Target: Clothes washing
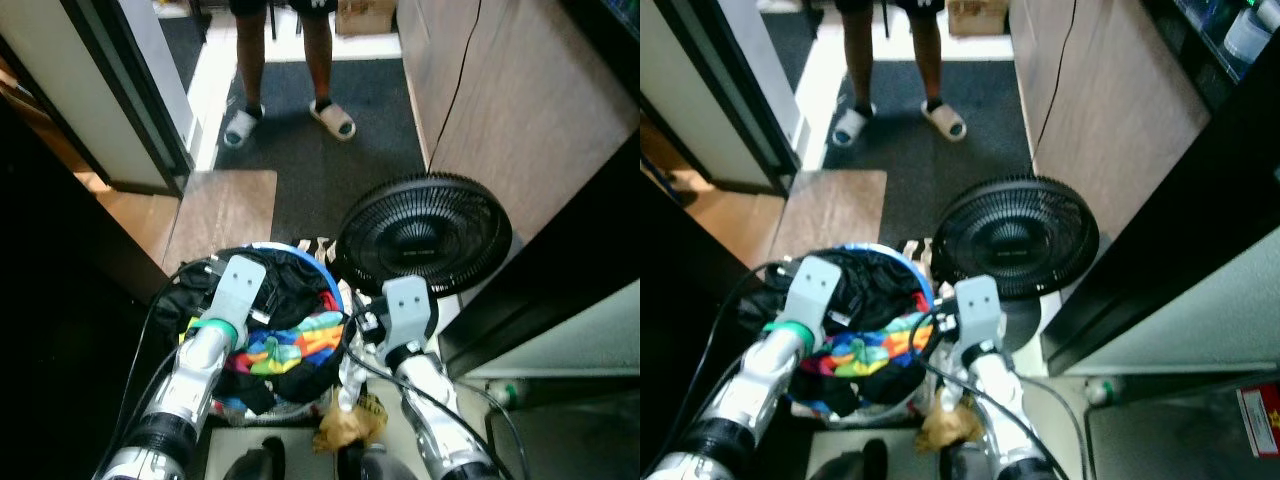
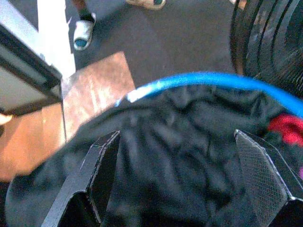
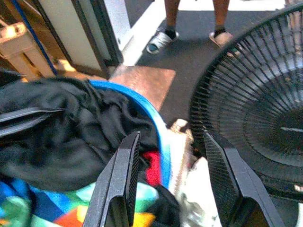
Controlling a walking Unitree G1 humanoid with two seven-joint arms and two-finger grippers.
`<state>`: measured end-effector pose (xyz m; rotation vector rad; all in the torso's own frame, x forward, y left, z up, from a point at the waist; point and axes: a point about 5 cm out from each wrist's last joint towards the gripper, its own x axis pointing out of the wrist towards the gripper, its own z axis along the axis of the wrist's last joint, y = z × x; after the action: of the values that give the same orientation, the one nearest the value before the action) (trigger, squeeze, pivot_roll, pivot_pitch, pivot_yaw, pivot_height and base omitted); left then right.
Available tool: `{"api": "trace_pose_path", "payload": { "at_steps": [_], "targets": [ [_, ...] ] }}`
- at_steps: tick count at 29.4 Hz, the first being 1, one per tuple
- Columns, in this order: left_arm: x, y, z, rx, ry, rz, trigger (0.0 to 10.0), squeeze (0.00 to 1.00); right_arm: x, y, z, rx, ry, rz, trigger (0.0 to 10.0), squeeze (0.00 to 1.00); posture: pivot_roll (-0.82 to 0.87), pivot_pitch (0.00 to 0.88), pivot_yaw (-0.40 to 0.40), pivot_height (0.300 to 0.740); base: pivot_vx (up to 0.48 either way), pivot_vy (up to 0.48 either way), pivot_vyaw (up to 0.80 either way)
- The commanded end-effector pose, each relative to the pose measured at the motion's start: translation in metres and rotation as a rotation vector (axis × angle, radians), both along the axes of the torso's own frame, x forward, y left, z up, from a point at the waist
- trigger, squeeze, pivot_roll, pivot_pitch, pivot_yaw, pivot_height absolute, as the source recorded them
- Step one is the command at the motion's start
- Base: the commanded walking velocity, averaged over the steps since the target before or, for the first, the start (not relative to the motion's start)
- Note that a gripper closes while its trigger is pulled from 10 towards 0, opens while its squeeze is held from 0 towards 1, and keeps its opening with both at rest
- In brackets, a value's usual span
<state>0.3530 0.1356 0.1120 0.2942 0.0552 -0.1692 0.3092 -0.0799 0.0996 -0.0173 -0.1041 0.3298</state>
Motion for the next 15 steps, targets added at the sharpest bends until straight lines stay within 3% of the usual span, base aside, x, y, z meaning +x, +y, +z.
{"api": "trace_pose_path", "payload": {
  "at_steps": [1, 8, 11, 15],
  "targets": [
    [-0.007, 0.007, -0.015, 0.000, 0.064, 0.018, 10.0, 0.00, -0.005, 0.004, -0.006, 0.009, 0.029, 0.010, 10.0, 0.00, 0.00, 0.336, 0.124, 0.740, 0.000, 0.000, 0.00],
    [-0.013, 0.025, -0.014, -0.013, 0.043, 0.076, 10.0, 0.00, 0.001, 0.004, 0.000, 0.010, 0.029, -0.003, 10.0, 0.00, 0.03, 0.287, 0.093, 0.740, 0.000, 0.000, 0.00],
    [-0.012, 0.026, -0.007, -0.042, 0.012, 0.093, 10.0, 0.00, 0.006, -0.002, 0.011, 0.017, -0.011, -0.020, 10.0, 0.00, 0.05, 0.185, 0.062, 0.740, 0.000, 0.000, 0.00],
    [-0.011, 0.029, -0.001, -0.061, -0.014, 0.108, 10.0, 0.00, 0.009, -0.006, 0.020, 0.020, -0.046, -0.034, 10.0, 0.00, 0.06, 0.134, 0.058, 0.740, 0.000, 0.000, 0.00]
  ]
}}
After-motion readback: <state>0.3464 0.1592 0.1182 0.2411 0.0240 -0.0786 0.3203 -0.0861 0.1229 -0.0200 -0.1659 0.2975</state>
